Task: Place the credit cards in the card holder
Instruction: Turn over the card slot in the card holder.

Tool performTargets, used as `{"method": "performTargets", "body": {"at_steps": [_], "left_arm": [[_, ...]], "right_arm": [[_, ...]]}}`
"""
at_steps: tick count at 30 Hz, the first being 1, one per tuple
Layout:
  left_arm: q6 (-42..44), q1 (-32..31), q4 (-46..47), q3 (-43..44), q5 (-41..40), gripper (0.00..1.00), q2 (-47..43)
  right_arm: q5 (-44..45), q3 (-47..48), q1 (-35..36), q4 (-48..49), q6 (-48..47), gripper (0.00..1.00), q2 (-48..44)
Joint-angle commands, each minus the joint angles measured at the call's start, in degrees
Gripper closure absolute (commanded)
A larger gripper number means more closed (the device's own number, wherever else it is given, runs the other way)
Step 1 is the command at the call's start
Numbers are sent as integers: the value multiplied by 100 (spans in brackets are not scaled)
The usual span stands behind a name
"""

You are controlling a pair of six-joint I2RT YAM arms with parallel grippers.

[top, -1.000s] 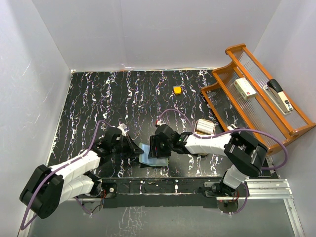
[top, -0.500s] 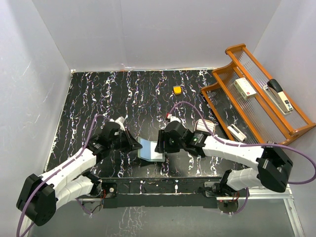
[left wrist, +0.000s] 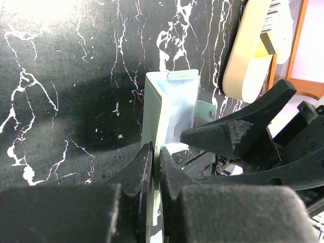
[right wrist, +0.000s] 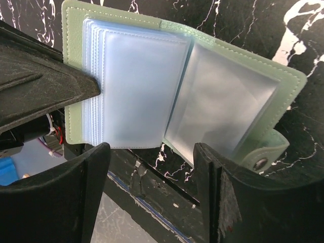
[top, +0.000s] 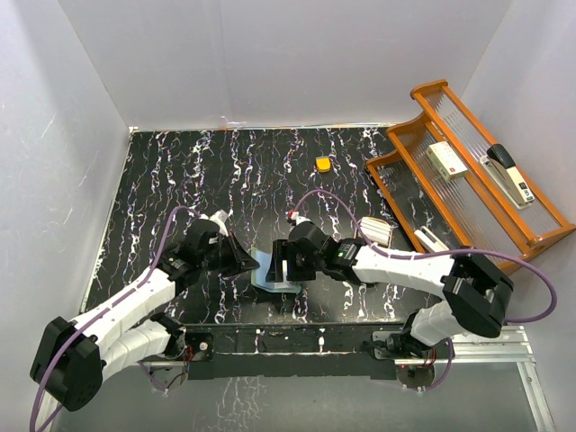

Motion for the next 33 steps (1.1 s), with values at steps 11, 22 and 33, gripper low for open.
{"method": "performTargets", "body": {"at_steps": [11, 22, 33], "left_arm": [[-262, -2, 408, -379, 260, 100, -94], [-427, 2, 535, -577, 304, 100, -192], [-425, 1, 553, -592, 313, 100, -195]], "right_arm": [[-322, 221, 29, 743, 139, 32, 458], [-429, 136, 29, 914, 212, 31, 632], [-491, -28, 29, 1093, 385, 32, 791]]}}
